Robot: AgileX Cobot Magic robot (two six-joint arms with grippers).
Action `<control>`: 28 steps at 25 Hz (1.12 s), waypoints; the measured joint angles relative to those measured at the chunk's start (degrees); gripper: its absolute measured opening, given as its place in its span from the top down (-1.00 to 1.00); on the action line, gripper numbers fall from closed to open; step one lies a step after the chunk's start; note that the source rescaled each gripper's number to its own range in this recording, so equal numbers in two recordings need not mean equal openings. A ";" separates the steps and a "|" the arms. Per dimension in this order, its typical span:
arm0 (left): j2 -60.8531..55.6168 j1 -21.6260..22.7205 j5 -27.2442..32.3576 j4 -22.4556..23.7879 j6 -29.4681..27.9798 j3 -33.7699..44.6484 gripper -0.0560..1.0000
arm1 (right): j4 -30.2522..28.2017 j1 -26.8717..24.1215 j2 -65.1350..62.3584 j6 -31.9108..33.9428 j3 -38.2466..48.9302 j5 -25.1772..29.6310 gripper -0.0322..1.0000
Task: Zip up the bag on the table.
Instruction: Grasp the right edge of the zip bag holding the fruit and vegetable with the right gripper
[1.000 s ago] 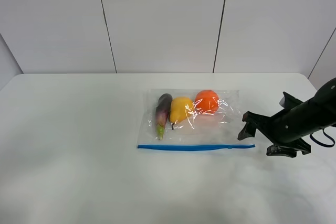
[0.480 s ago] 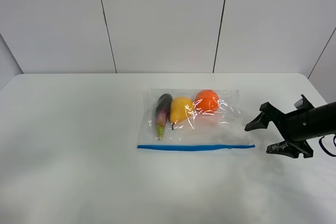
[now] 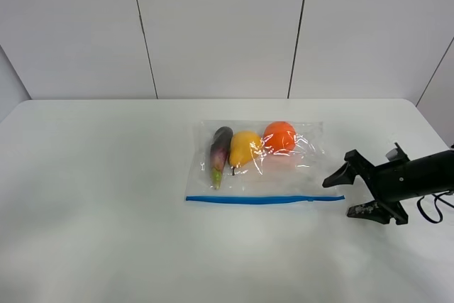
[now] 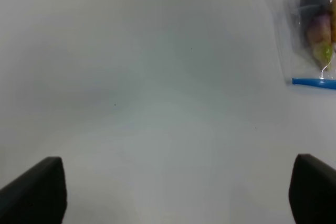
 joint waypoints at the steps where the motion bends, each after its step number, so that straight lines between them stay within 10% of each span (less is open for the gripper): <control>1: 0.00 0.00 0.00 0.00 0.00 0.00 -1.00 | 0.35 0.00 0.32 -0.89 -0.01 0.21 -0.79; 28: 0.00 0.00 0.00 0.00 0.00 0.00 -1.00 | 2.97 0.00 2.02 -4.73 -0.06 -3.67 0.06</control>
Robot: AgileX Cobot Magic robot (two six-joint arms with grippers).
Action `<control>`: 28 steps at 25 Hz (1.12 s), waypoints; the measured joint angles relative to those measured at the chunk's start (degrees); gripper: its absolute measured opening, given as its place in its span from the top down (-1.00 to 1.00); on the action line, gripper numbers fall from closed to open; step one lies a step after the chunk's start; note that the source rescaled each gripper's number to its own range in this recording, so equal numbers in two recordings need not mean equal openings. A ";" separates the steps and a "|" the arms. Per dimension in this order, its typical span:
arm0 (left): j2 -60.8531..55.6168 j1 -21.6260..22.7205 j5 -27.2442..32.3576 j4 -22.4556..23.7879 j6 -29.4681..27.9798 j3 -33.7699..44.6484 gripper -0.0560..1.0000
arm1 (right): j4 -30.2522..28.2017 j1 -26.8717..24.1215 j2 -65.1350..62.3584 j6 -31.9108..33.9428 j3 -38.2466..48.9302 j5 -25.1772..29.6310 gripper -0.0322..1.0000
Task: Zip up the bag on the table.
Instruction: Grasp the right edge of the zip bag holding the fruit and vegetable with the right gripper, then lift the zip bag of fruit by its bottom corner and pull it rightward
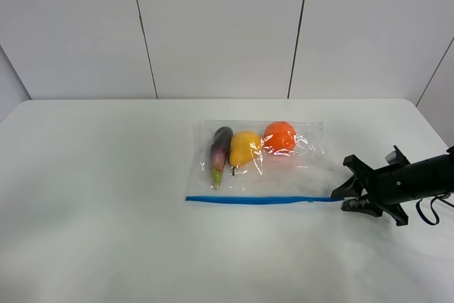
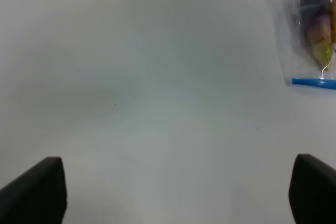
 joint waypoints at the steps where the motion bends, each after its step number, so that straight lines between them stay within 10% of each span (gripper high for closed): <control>1: 0.00 0.00 0.00 0.00 0.00 0.00 -1.00 | 0.34 0.00 0.00 -0.25 0.00 -0.06 0.06; 20: 0.00 0.00 0.00 0.00 0.00 0.00 -1.00 | 7.72 4.18 0.17 -3.56 0.00 -2.91 0.34; 28: 0.00 0.00 0.00 0.00 0.00 0.00 -1.00 | 7.67 4.18 0.17 -3.69 0.00 -2.95 0.93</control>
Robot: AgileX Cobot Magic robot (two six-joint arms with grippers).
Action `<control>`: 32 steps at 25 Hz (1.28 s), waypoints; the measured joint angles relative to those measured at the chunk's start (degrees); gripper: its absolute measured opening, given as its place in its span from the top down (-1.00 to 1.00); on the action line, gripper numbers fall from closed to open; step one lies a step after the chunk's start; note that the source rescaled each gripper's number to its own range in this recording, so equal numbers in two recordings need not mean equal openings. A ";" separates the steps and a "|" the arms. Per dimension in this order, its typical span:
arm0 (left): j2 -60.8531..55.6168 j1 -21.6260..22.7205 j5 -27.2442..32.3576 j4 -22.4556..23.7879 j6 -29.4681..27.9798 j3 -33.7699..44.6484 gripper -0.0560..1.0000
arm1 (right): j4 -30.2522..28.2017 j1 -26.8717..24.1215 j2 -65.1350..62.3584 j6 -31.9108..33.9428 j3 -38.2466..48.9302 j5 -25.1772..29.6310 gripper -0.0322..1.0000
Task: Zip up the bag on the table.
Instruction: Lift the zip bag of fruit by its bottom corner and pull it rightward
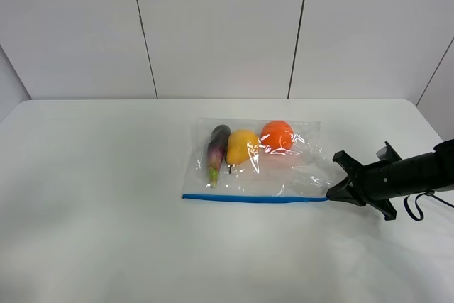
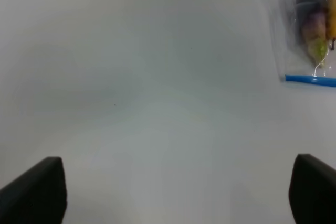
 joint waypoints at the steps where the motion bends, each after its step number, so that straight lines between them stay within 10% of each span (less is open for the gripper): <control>1: 0.00 0.00 0.00 0.00 0.00 0.00 -1.00 | 0.00 0.00 0.00 -0.22 0.00 -0.05 0.93; 32: 0.00 0.00 0.00 0.00 0.00 0.00 -1.00 | 8.61 0.00 -10.49 -11.08 0.10 13.30 0.93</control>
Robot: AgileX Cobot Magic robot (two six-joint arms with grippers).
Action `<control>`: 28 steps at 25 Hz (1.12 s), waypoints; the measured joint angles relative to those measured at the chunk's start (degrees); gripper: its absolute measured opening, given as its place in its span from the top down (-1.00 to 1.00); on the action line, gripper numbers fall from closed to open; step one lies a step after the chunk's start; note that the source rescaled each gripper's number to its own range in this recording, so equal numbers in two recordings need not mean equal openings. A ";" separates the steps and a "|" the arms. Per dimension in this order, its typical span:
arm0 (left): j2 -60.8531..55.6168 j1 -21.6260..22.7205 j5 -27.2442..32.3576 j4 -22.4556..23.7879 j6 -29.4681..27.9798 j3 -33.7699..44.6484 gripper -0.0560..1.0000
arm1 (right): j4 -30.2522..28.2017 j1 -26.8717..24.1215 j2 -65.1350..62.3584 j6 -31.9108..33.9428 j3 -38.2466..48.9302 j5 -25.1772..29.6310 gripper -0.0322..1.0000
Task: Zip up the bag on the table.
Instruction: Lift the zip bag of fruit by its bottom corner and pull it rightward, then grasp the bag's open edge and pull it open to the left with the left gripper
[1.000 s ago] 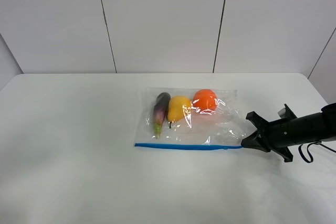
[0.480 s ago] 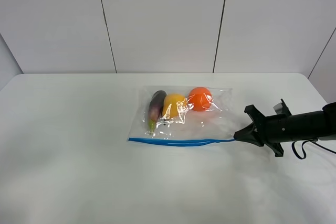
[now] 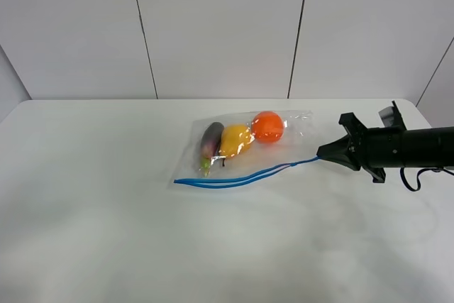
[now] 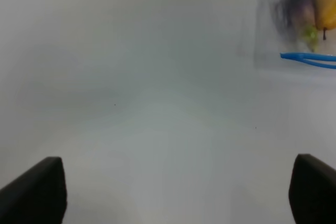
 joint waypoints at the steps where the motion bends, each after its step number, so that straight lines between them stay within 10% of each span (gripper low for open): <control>1: 0.00 0.00 0.00 0.00 0.00 0.00 -1.00 | 0.00 0.00 -0.20 0.05 0.00 0.29 0.93; 28: 0.00 0.00 -0.69 0.00 0.00 -0.13 -1.00 | -1.28 0.00 -0.31 0.19 0.00 1.80 0.94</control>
